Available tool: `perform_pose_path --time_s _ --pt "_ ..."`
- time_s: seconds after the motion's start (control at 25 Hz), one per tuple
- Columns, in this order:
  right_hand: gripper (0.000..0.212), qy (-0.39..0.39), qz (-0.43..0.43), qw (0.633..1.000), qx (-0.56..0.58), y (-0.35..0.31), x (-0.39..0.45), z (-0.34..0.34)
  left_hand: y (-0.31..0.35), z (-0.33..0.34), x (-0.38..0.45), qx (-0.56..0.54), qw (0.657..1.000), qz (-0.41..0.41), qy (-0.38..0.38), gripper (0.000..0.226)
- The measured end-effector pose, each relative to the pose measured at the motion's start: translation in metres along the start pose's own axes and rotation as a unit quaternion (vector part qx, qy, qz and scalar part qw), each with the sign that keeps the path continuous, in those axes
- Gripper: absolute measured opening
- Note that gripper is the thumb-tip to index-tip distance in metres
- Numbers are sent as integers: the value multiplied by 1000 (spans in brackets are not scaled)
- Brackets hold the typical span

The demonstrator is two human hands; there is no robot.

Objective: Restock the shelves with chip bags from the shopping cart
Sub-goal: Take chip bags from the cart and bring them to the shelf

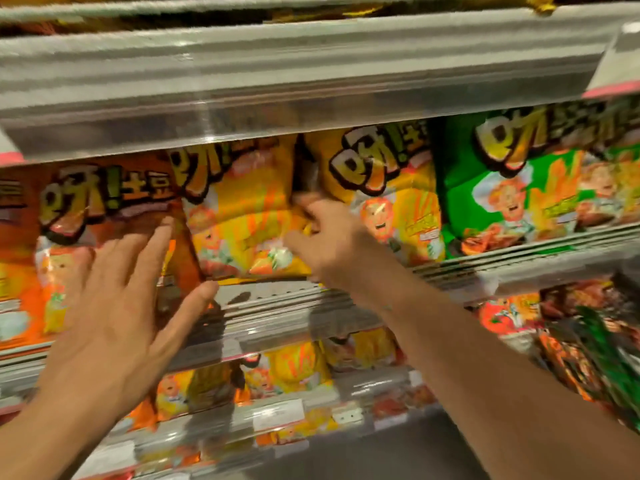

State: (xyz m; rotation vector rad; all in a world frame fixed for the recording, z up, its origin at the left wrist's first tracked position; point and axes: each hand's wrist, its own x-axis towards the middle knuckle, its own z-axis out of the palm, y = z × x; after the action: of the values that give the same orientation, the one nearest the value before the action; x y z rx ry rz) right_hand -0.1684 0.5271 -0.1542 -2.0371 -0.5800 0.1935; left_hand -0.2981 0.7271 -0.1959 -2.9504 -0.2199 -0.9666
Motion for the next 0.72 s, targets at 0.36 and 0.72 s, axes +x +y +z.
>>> perform_pose_path --time_s 0.36,0.72 --pt "32 324 -223 883 -257 28 -46 -11 63 22 43 -21 998 58 -5 76" --pt "47 190 -216 895 -341 54 -37 -34 98 5 60 -7 992 -112 -66 79"
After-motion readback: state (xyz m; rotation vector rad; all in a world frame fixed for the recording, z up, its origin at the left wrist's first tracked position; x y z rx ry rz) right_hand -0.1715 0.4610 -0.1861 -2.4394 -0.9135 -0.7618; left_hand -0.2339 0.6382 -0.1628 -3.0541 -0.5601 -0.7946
